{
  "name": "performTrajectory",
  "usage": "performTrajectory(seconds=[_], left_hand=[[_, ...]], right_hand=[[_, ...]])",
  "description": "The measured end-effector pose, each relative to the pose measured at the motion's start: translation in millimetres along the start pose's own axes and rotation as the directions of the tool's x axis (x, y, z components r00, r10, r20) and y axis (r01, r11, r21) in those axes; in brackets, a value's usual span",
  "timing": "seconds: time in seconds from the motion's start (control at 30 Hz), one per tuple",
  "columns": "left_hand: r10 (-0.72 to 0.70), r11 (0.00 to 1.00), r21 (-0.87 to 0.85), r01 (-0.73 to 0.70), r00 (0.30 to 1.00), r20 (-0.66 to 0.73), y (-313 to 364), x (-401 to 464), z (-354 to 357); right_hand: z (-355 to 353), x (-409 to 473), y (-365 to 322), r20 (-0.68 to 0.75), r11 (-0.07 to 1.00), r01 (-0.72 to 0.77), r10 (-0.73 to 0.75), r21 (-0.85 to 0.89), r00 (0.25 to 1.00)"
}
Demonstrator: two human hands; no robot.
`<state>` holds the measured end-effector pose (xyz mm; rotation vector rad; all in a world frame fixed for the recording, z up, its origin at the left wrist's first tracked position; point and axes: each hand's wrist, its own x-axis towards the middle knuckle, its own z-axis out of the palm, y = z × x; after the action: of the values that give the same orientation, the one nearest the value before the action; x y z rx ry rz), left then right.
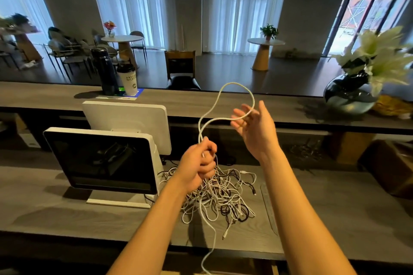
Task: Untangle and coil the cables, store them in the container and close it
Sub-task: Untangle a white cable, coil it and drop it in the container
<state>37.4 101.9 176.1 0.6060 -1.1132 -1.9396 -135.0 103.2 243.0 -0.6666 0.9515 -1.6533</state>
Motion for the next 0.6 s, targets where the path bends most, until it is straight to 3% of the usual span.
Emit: performTrajectory(seconds=[0.13, 0.23, 0.3, 0.47, 0.6], left_hand=[[-0.048, 0.972, -0.236, 0.020, 0.992, -0.113, 38, 15, 13], [-0.048, 0.939, -0.344, -0.001, 0.990, -0.134, 55, 22, 18], [-0.039, 0.907, -0.420, -0.021, 0.990, -0.134, 64, 27, 16], [0.001, 0.845, -0.523, -0.114, 0.977, -0.213, 78, 32, 1], [-0.020, 0.912, -0.392, -0.120, 0.942, -0.336, 63, 33, -12]], right_hand=[[-5, -15, 51, 0.140, 0.972, -0.184, 0.205, -0.149, 0.969], [-6, -37, 84, 0.304, 0.934, -0.166, 0.265, -0.315, 0.915], [-10, -49, 96, 0.334, 0.917, -0.155, 0.286, -0.368, 0.898], [-27, -66, 110, 0.341, 0.918, -0.061, 0.207, -0.391, 0.917], [-19, -68, 103, 0.315, 0.924, 0.005, 0.125, -0.381, 0.941]])
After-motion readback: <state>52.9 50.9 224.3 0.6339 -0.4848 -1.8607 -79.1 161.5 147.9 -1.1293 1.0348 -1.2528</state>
